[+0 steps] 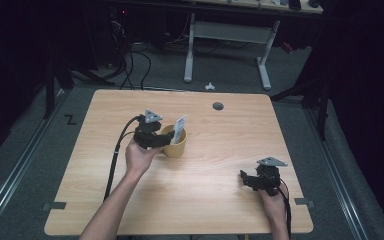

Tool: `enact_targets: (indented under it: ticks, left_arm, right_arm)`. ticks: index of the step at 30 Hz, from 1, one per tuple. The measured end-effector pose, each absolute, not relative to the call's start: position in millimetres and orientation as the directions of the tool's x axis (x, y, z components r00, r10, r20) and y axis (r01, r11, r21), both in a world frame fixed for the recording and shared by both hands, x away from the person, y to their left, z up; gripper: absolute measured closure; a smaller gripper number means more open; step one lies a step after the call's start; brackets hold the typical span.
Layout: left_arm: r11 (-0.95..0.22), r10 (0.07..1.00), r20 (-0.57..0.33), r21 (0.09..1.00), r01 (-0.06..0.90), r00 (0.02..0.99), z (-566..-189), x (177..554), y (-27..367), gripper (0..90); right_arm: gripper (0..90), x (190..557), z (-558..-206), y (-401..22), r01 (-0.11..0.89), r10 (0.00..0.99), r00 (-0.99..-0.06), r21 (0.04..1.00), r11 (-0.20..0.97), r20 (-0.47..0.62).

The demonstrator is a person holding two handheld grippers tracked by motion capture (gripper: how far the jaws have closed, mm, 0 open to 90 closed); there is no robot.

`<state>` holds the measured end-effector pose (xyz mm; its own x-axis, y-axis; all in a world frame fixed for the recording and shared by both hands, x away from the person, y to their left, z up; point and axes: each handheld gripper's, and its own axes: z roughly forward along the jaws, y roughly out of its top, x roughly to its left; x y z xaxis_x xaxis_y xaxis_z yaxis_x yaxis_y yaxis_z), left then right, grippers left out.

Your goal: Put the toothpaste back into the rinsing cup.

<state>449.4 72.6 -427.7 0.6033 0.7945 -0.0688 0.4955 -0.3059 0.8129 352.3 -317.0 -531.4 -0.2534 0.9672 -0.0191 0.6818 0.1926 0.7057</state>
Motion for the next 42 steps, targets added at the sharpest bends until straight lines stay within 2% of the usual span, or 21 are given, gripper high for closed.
enact_targets:
  ticks: [42]
  left_arm:
    - [-0.236, 0.814, -0.112, 0.833, 0.500, 0.570, -419, 422, 115, 40.2]
  right_arm:
    - [15.4, 352, -531, -317, 0.682, 0.967, -0.253, 0.706, 0.193, -0.019]
